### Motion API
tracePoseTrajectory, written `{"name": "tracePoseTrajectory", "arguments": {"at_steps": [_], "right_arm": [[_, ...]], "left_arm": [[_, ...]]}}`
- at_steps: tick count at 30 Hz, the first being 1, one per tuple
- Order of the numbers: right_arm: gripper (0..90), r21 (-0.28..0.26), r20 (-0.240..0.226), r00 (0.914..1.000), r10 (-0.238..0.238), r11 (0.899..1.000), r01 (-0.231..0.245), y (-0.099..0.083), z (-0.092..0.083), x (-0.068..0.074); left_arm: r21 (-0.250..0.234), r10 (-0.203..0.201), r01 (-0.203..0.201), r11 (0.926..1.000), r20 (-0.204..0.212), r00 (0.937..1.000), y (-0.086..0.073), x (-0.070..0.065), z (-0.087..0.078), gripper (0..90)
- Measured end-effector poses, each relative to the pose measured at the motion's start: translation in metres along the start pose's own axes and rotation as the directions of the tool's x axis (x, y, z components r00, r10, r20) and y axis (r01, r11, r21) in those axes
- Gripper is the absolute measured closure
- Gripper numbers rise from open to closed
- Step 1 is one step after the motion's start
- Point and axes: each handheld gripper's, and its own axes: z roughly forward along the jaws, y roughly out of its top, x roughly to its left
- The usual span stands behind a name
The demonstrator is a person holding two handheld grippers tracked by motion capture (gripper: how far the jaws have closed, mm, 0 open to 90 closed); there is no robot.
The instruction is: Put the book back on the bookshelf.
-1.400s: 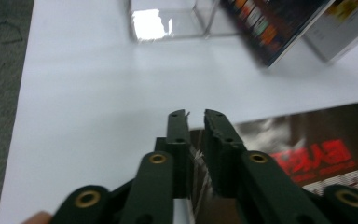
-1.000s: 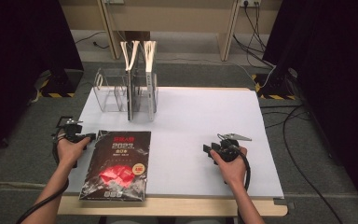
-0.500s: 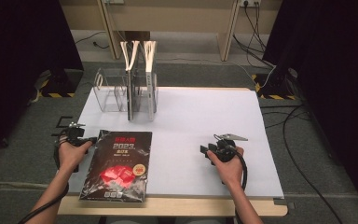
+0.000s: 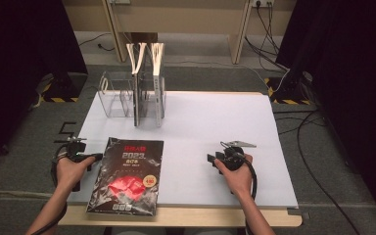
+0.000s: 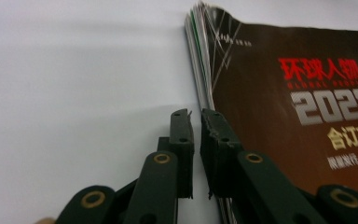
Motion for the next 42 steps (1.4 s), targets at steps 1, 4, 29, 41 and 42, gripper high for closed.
{"name": "tracePoseTrajectory", "arguments": {"at_steps": [1,4,29,41,42], "right_arm": [[55.2,0.0,-0.001,0.9999,-0.012,1.0,0.012,0.0,0.001,0.0],[55.2,0.007,-0.009,0.9999,-0.01,1.0,0.01,0.001,0.003,0.004],[54.4,0.088,-0.065,0.9968,-0.046,0.995,0.051,0.005,0.029,0.032],[53.7,0.108,-0.064,0.9969,-0.046,0.993,0.053,0.011,0.037,0.035],[53.7,0.103,-0.068,0.9964,-0.052,0.993,0.059,0.012,0.039,0.035]], "left_arm": [[0.012,-0.004,0.004,0.9999,0.007,1.0,-0.002,0.0,-0.002,82.8],[0.018,-0.019,0.019,0.9997,0.011,0.9998,-0.007,-0.004,-0.005,84.2],[0.097,0.054,-0.06,0.9935,0.063,0.9966,-0.019,-0.074,0.006,81.8],[0.107,0.137,-0.146,0.9835,0.084,0.987,-0.024,-0.104,0.012,81.1],[0.109,0.143,-0.152,0.9823,0.088,0.9859,-0.024,-0.105,0.012,80.7]]}}
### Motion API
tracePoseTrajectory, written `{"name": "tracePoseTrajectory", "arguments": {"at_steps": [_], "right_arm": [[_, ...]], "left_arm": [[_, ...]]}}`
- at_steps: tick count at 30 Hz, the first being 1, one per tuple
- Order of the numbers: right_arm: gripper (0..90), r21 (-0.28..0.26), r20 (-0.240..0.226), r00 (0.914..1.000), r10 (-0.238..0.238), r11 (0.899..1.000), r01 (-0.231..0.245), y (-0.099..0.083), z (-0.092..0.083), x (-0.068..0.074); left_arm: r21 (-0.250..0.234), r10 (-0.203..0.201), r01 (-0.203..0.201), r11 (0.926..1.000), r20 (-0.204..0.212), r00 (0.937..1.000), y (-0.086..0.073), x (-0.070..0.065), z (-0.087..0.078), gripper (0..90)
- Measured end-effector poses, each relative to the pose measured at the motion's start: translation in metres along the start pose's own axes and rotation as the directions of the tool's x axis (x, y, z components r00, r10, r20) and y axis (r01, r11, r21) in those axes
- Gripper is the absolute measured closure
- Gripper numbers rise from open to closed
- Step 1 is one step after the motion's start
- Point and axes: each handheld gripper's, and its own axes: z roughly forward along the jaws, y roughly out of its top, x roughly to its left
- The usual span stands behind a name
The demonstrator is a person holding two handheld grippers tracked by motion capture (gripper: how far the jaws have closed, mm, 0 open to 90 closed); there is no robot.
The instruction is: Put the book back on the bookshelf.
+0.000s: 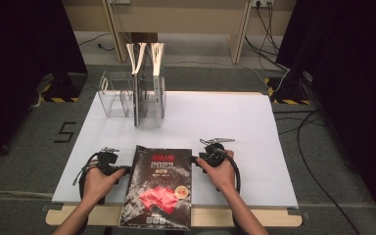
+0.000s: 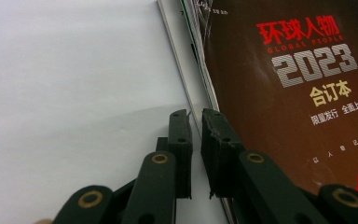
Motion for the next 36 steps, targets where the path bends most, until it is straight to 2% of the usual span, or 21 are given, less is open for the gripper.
{"name": "tracePoseTrajectory", "arguments": {"at_steps": [4,7,9,12,15,18,23,26,29,34,36], "right_arm": [[53.6,0.012,-0.001,1.0,0.007,1.0,-0.007,0.003,0.003,0.001],[53.6,0.021,0.0,0.9999,0.013,1.0,-0.013,0.003,0.005,0.001],[53.6,0.017,-0.002,0.9999,0.013,1.0,-0.013,0.004,0.007,0.001],[53.5,0.023,0.001,0.9999,0.014,1.0,-0.014,0.006,0.009,0.001],[53.4,0.026,0.005,0.9999,0.014,1.0,-0.014,0.009,0.012,0.001],[53.3,0.036,0.011,0.9999,0.009,0.999,-0.009,0.013,0.014,0.003],[53.4,0.038,0.02,0.9998,0.008,0.999,-0.009,0.018,0.02,0.004],[53.5,0.036,0.028,0.9996,0.009,0.999,-0.01,0.021,0.023,0.005],[53.6,0.056,0.043,0.999,0.016,0.998,-0.018,0.023,0.024,0.007],[54.6,0.043,0.045,0.9986,0.028,0.999,-0.03,0.027,0.027,0.005],[54.6,0.041,0.05,0.9983,0.029,0.999,-0.031,0.027,0.028,0.005]], "left_arm": [[-0.004,0.023,-0.023,0.9997,-0.003,0.9997,0.0,-0.002,0.0,77.3],[-0.01,0.01,-0.01,0.9999,0.011,0.9999,0.001,0.005,-0.002,67.5],[-0.039,-0.006,0.006,0.9992,0.018,0.9998,0.001,0.01,-0.005,60.9],[-0.065,0.004,-0.003,0.9979,0.018,0.9998,0.0,0.011,-0.01,58.0],[-0.106,0.009,-0.009,0.9944,0.002,1.0,0.0,0.011,-0.013,53.5],[-0.155,0.038,-0.041,0.9871,-0.024,0.999,0.001,0.01,-0.016,49.2],[-0.172,0.064,-0.061,0.9833,0.011,0.9979,0.001,0.004,-0.019,48.3],[-0.16,0.073,-0.066,0.9849,0.041,0.9965,0.002,-0.001,-0.017,47.9],[-0.136,0.087,-0.078,0.9876,0.056,0.9947,0.002,-0.005,-0.011,48.9],[-0.091,0.104,-0.097,0.9912,0.075,0.9918,-0.001,-0.011,0.0,55.4],[-0.074,0.108,-0.103,0.992,0.071,0.9917,-0.002,-0.011,0.004,56.9]]}}
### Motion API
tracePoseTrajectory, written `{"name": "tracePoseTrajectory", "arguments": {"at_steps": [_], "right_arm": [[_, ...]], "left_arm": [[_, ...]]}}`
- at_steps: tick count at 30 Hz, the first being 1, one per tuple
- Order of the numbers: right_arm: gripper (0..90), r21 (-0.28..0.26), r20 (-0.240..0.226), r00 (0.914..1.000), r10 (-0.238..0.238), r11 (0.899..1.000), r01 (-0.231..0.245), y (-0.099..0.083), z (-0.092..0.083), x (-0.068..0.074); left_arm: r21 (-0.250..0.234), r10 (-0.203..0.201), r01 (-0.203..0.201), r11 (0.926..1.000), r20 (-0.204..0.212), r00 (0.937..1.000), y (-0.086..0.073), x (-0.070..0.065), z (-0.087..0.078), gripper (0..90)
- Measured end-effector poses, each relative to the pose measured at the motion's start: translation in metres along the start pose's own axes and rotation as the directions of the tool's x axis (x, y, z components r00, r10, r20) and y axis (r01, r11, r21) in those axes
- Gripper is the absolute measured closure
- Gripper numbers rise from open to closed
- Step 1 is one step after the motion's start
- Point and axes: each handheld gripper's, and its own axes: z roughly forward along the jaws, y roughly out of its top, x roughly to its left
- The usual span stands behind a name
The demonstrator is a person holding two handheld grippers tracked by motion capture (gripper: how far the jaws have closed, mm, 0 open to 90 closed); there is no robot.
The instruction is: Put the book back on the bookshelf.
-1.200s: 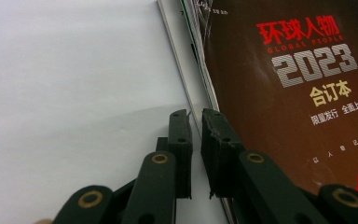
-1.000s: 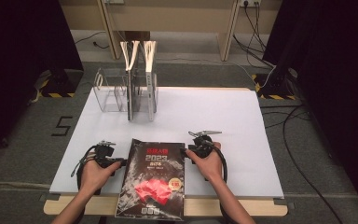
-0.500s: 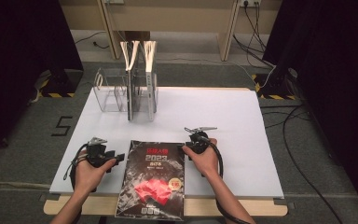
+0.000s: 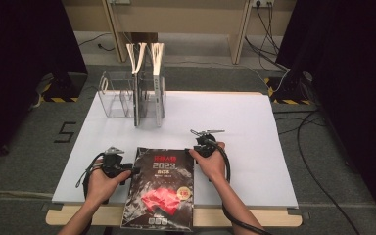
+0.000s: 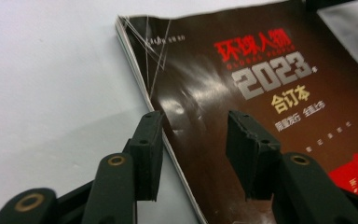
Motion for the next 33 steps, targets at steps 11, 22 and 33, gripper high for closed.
{"name": "tracePoseTrajectory", "arguments": {"at_steps": [11,22,33], "right_arm": [[55.4,-0.001,-0.016,0.9998,0.015,1.0,-0.015,0.0053,0.0045,-0.0026],[55.5,-0.009,-0.05,0.9963,0.069,0.998,-0.07,0.0024,0.0021,-0.0065],[54.3,0.016,-0.029,0.994,0.105,0.994,-0.105,0.0009,-0.0024,-0.0032]], "left_arm": [[0.01,0.01,-0.01,0.9999,-0.028,0.9995,-0.0031,0.0007,0.0023,61.3],[0.02,0.017,-0.016,0.9997,-0.074,0.9971,-0.0028,-0.0055,0.0035,64.0],[0.014,0.005,-0.004,0.9999,-0.086,0.9963,-0.004,-0.0075,0.0034,65.1]]}}
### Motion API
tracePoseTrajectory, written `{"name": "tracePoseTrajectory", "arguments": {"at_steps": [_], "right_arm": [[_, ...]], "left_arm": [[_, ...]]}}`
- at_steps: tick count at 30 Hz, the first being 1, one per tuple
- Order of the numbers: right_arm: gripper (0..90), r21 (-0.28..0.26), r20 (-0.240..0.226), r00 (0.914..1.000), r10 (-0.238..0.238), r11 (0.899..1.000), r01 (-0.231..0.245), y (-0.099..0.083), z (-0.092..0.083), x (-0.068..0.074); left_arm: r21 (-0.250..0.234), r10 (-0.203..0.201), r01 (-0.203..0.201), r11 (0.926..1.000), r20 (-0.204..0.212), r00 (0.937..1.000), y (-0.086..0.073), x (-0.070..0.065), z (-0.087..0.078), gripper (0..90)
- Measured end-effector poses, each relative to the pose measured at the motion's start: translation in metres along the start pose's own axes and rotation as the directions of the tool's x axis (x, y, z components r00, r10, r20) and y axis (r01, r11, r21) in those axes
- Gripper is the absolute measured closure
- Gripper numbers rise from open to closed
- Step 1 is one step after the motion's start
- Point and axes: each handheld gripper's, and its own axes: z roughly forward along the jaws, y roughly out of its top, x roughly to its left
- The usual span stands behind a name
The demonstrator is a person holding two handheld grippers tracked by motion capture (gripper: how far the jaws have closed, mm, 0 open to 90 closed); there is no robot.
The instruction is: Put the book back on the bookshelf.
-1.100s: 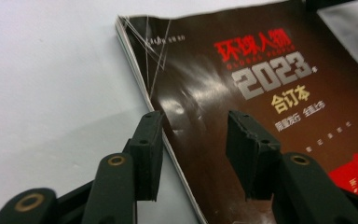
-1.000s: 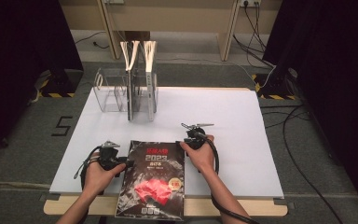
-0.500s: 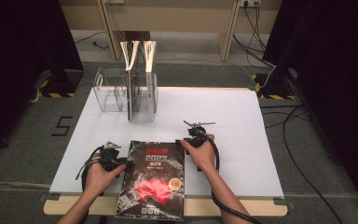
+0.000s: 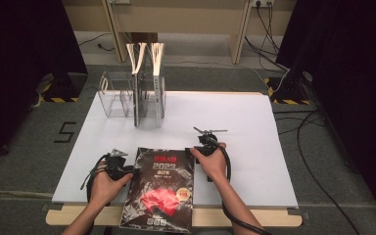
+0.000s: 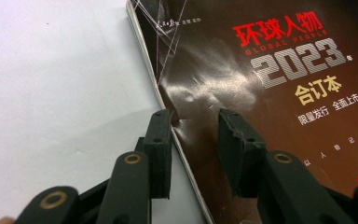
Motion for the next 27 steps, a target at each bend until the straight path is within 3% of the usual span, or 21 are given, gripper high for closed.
{"name": "tracePoseTrajectory", "arguments": {"at_steps": [4,11,16,23,27], "right_arm": [[53.7,0.009,0.02,0.9998,-0.008,1.0,0.008,-0.002,-0.001,0.004],[55.3,-0.034,0.014,0.9974,0.071,0.997,-0.071,-0.008,-0.001,0.004],[55.3,-0.014,-0.001,0.9892,0.147,0.989,-0.147,-0.009,-0.006,0.002],[54.4,0.017,-0.015,0.9901,0.14,0.99,-0.14,-0.009,-0.009,0.001],[54.3,0.024,-0.021,0.9868,0.161,0.987,-0.16,-0.011,-0.011,0.002]], "left_arm": [[0.002,0.001,-0.001,1.0,-0.003,1.0,0.0,-0.001,0.0,65.1],[-0.002,-0.006,0.006,1.0,-0.007,1.0,0.0,-0.001,0.0,65.1],[-0.002,-0.009,0.009,1.0,-0.009,0.9999,0.0,-0.002,0.0,65.3],[-0.007,-0.013,0.013,0.9999,-0.006,0.9999,-0.001,-0.001,0.0,65.5],[-0.01,-0.012,0.012,0.9999,-0.006,0.9999,-0.001,-0.001,0.0,65.5]]}}
